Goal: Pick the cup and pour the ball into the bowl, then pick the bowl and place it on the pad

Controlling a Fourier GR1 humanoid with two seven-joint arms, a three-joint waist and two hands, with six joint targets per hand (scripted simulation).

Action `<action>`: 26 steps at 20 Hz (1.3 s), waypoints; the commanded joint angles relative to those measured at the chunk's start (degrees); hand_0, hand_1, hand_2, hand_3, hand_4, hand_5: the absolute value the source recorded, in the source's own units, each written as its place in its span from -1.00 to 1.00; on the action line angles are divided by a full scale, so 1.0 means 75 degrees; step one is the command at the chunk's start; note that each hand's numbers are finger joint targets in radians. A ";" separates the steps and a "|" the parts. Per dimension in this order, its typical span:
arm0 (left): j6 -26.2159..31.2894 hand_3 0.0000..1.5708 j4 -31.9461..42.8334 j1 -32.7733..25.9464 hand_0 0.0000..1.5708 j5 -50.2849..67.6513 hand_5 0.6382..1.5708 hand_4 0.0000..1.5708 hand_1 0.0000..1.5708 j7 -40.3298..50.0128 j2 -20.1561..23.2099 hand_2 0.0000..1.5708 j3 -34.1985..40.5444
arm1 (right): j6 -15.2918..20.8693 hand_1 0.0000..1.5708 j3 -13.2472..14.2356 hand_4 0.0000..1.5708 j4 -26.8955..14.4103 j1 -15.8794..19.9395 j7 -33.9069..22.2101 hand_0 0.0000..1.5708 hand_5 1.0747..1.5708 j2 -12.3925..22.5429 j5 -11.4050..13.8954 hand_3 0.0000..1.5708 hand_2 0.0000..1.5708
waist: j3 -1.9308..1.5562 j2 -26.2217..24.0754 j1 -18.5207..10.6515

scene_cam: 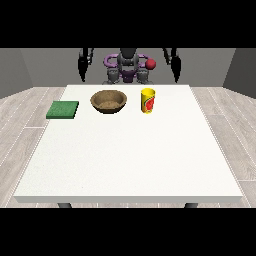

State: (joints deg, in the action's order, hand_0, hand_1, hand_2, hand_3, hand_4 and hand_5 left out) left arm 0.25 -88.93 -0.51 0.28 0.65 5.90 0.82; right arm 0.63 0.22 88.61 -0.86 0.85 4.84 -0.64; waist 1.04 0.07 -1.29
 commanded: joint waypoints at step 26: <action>0.0122 -1.00 0.1029 0.1965 -1.00 0.0738 0.90 -1.00 -1.00 -0.2029 0.0172 -1.00 0.1360 | -0.1497 -1.00 0.1240 -1.00 0.0500 0.0633 0.0848 -1.00 1.00 0.0634 -0.1185 -1.00 -1.00 | -0.0137 0.0924 0.0727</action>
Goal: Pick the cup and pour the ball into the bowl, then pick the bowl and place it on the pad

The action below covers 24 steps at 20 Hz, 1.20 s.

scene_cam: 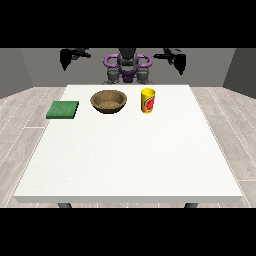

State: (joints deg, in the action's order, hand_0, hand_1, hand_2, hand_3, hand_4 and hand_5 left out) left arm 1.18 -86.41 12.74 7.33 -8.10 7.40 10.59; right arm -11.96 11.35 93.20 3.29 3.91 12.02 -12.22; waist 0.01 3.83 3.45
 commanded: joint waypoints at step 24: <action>-0.1146 -1.00 0.6379 0.2282 -1.00 -0.0665 0.89 -1.00 -1.00 -0.5411 -0.0612 -1.00 0.0400 | -0.0566 -1.00 0.0241 -1.00 -0.0896 0.0990 0.1206 -1.00 1.00 0.0173 0.0072 -1.00 -1.00 | 0.0003 0.1666 0.0674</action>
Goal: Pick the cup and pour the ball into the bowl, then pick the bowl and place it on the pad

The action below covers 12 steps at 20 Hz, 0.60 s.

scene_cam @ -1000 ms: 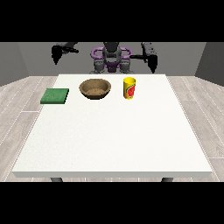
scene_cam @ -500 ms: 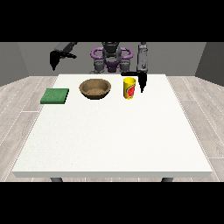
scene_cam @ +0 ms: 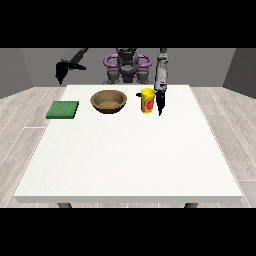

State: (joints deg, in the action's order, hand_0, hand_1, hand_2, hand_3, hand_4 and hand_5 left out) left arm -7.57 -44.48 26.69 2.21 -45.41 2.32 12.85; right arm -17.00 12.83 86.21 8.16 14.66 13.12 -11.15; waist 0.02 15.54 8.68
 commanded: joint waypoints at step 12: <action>-0.2424 1.00 0.1328 0.0329 0.68 -0.1077 0.30 0.85 0.68 -0.1308 -0.0116 1.00 -0.0137 | -0.0164 -1.00 0.0198 -1.00 -0.0027 0.0523 -0.0019 -1.00 1.00 0.0344 -0.0107 -1.00 -1.00 | 0.0005 0.0597 0.0642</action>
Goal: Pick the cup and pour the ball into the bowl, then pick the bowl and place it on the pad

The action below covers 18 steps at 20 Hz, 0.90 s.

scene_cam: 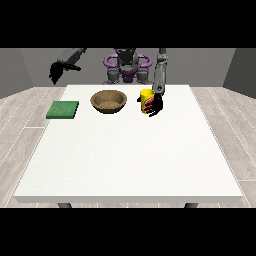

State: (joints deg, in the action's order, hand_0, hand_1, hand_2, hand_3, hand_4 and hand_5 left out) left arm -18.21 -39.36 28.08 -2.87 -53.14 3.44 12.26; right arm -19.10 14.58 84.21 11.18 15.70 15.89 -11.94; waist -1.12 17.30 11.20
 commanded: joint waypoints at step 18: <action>-0.1402 1.00 0.0478 0.1949 0.88 -0.3504 0.37 1.00 0.88 0.5143 0.2315 1.00 -0.1999 | -0.0200 -1.00 0.0295 -1.00 -0.1770 -0.0113 -0.0472 -1.00 0.99 0.0238 -0.0073 -1.00 -1.00 | 0.0132 -0.2019 -0.0508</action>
State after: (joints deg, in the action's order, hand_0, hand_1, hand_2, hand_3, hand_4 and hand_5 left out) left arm -27.80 -36.14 37.92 -23.19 -23.35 18.99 1.10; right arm -20.33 16.04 74.53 9.77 10.75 17.62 -12.53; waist -0.21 2.71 8.12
